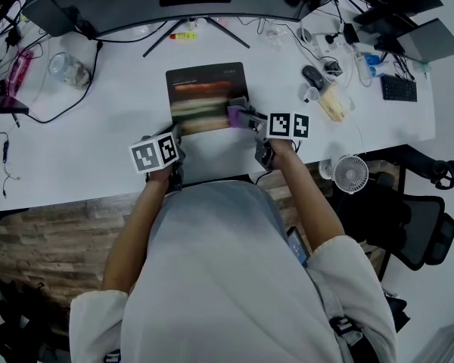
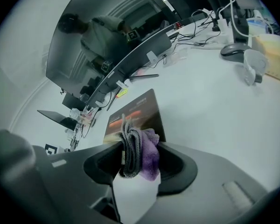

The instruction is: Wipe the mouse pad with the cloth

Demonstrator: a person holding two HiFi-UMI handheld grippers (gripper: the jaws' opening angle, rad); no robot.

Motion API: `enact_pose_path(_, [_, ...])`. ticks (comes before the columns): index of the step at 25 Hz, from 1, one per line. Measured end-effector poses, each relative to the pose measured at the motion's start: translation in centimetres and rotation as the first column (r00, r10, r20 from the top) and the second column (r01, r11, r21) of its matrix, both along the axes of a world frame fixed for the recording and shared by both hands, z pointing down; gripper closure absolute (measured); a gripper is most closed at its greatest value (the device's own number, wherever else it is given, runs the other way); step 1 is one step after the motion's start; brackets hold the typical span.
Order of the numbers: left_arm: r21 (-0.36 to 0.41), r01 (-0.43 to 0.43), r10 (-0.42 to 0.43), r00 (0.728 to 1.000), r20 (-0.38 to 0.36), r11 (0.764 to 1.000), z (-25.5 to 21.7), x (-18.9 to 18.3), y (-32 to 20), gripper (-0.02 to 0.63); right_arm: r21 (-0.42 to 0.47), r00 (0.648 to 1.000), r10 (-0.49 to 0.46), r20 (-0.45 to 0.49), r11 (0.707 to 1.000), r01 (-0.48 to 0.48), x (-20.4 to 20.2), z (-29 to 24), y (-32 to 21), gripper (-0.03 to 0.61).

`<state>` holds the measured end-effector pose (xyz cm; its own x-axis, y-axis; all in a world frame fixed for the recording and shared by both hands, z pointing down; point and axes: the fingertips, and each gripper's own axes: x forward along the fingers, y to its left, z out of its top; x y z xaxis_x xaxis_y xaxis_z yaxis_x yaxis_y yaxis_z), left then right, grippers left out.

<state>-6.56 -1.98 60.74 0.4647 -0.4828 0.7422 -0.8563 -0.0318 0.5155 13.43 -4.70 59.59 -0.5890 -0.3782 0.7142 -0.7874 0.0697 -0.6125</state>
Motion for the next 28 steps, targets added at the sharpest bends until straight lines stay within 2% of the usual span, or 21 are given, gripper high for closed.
enact_pose_path(7, [0.004, 0.001, -0.001, 1.0, 0.004, 1.0, 0.0, 0.0, 0.0, 0.614, 0.003, 0.999, 0.023, -0.035, 1.0, -0.023, 1.9, 0.0, -0.1, 0.367])
enact_pose_path(12, [0.015, -0.002, 0.002, 1.0, 0.027, 1.0, 0.0, 0.0, 0.0, 0.614, 0.04, 0.99, 0.034, -0.14, 0.999, -0.028, 3.6, -0.6, 0.1, 0.371])
enact_pose_path(18, [0.034, -0.027, 0.025, 0.998, 0.062, 0.999, -0.1, 0.2, 0.3, 0.614, 0.061, 0.991, 0.076, -0.112, 0.996, -0.069, 3.9, -1.6, 0.8, 0.371])
enact_pose_path(22, [0.042, -0.03, 0.029, 0.999, 0.041, 0.999, -0.6, 0.2, 0.4, 0.614, 0.116, 0.989, 0.072, -0.128, 0.992, -0.057, 3.5, -3.3, 0.7, 0.371])
enact_pose_path(25, [0.081, -0.032, 0.03, 0.999, 0.028, 0.996, -1.9, 0.3, -0.1, 0.614, 0.163, 0.988, 0.072, -0.134, 0.985, -0.05, 3.1, -4.6, 0.5, 0.371])
enact_pose_path(28, [0.133, -0.058, 0.052, 0.997, 0.049, 0.989, -3.8, 0.4, -0.6, 0.614, 0.215, 0.985, 0.111, -0.133, 0.973, -0.081, 3.1, -6.3, 0.2, 0.371])
